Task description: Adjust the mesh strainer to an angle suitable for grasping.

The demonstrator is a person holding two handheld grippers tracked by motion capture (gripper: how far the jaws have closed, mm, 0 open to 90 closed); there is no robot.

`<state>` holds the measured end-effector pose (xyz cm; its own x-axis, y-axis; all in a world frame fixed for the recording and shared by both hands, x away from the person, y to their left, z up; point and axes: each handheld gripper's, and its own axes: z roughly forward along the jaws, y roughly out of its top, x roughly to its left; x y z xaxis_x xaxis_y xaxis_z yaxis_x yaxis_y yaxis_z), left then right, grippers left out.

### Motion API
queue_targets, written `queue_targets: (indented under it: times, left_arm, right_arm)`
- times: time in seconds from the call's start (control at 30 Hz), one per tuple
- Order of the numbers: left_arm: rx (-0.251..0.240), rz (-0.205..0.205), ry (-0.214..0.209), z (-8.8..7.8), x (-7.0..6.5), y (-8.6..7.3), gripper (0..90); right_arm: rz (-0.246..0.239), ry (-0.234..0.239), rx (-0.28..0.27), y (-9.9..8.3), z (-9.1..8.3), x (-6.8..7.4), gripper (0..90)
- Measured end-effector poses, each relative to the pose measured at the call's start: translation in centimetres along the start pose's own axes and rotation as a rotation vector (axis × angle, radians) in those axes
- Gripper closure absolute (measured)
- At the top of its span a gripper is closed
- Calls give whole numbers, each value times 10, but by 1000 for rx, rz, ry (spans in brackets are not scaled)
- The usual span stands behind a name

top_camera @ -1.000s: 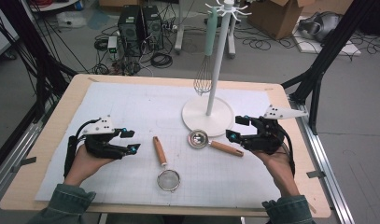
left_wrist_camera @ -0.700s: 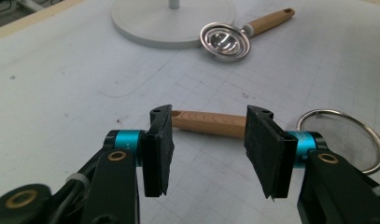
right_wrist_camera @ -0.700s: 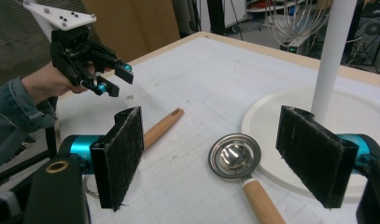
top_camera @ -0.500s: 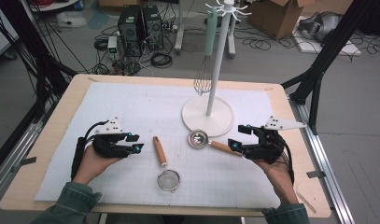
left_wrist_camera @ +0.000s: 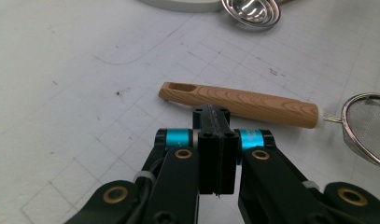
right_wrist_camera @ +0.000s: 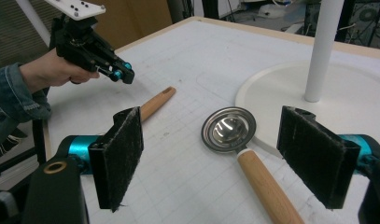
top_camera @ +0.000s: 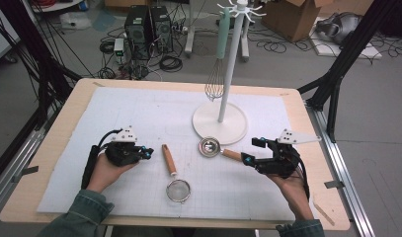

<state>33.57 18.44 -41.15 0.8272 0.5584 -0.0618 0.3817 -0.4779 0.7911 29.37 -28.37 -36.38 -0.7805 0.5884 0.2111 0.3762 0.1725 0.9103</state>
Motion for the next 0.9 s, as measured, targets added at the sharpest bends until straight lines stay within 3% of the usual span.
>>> queue_targets:
  times: [0.9]
  left_arm:
    - [93, -23, -7, 39, -2, 2, 896]
  right_arm:
    - [4, 7, 40, -10, 3, 1, 239]
